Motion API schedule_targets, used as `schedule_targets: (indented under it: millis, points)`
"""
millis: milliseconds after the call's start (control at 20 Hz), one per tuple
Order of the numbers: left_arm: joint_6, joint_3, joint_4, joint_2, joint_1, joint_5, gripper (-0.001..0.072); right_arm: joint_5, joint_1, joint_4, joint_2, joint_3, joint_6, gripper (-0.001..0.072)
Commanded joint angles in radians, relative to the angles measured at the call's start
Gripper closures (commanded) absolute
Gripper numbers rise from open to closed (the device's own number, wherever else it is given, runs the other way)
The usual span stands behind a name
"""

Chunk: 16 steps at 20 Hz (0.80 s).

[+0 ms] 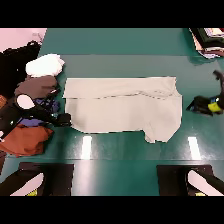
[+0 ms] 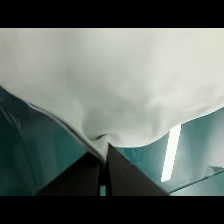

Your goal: Fold the shirts.

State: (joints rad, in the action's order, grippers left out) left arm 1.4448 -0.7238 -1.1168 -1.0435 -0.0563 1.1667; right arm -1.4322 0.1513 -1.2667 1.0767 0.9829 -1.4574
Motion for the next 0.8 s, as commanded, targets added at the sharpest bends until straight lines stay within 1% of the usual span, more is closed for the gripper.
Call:
schedule_targets:
  millis: [0,100,200,300,350,450,500,600,650,700,750]
  points:
    - [-0.010,-0.026,0.002,0.001,-0.002,0.012,0.0684,-0.015,0.002,-0.030,-0.046,-0.193,-0.001,0.0177]
    - [-0.010,-0.026,0.002,0.001,-0.002,0.005,0.0685,0.035,0.002,-0.004,-0.033,-0.286,-0.001,0.0180]
    - [-0.011,-0.026,0.002,0.001,-0.002,0.003,0.0684,0.114,0.002,0.061,-0.002,-0.343,0.000,0.0249]
    - [-0.012,-0.026,0.002,0.001,-0.002,0.003,0.0684,0.181,-0.002,0.120,0.039,-0.362,0.002,0.0268]
    - [-0.013,-0.026,0.001,0.001,-0.002,0.003,0.0685,0.201,-0.013,0.128,0.058,-0.357,0.003,0.0283]
    - [-0.013,-0.026,0.000,0.001,-0.001,0.002,0.0685,0.224,-0.054,0.117,0.092,-0.338,0.002,0.0288]
    - [-0.013,-0.026,-0.002,0.000,-0.001,0.002,0.0685,0.227,-0.073,0.114,0.108,-0.328,0.002,0.0396]
    - [-0.018,-0.026,-0.011,0.001,-0.001,0.002,0.0685,0.229,-0.097,0.114,0.127,-0.311,0.002,0.0539]
    - [-0.028,-0.026,-0.024,0.001,-0.001,0.005,0.0685,0.225,-0.105,0.111,0.127,-0.304,0.003,0.0638]
    - [-0.031,-0.026,-0.044,0.001,-0.001,0.021,0.0685,0.213,-0.106,0.101,0.116,-0.292,0.003,0.0692]
    - [-0.032,-0.026,-0.056,0.006,-0.001,0.051,0.0685,0.183,-0.106,0.070,0.090,-0.277,0.003,0.0698]
